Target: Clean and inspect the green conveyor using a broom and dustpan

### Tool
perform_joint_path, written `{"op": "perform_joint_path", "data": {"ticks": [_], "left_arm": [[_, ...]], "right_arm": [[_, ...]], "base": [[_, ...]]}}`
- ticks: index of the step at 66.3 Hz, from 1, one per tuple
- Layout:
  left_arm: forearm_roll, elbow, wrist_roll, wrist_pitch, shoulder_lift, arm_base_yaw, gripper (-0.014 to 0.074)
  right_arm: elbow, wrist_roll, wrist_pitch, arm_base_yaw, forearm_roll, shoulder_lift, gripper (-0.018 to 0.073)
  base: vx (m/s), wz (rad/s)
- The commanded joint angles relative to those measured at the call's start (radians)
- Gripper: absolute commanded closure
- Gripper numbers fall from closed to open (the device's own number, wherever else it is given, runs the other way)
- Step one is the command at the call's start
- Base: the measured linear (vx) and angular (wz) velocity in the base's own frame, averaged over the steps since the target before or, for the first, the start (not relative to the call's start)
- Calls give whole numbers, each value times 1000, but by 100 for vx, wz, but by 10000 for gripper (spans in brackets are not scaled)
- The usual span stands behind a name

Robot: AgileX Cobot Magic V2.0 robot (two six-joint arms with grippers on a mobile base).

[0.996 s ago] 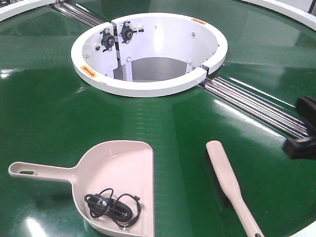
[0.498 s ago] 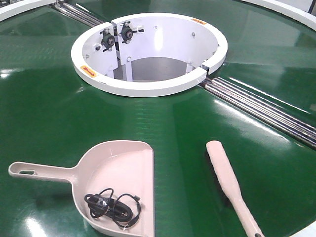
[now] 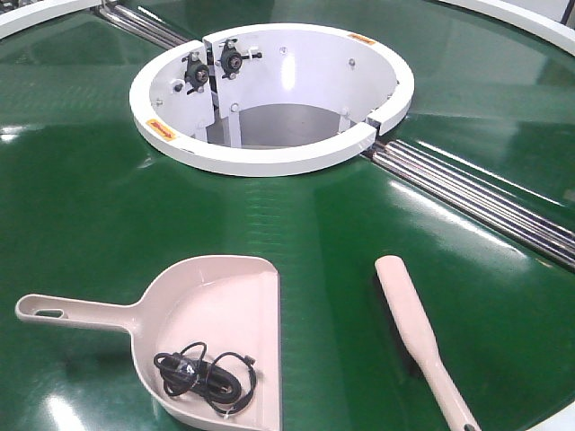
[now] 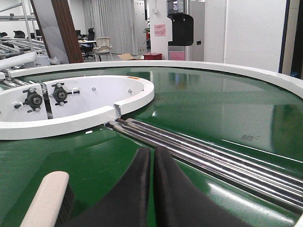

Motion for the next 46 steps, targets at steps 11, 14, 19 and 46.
{"op": "perform_joint_path", "data": {"ticks": [11,14,19,46], "left_arm": [[-9,23,-8,-73,-12,1,619],[-9,23,-8,-73,-12,1,619],[-9,23,-8,-73,-12,1,619],[-9,23,-8,-73,-12,1,619]], "right_arm": [[12,-8,-83,-5,-10,-10,564],[12,-8,-83,-5,-10,-10,564],[12,-8,-83,-5,-10,-10,564],[12,-8,-83,-5,-10,-10,564]], "base": [[0,0],[0,0],[0,0],[0,0]]}}
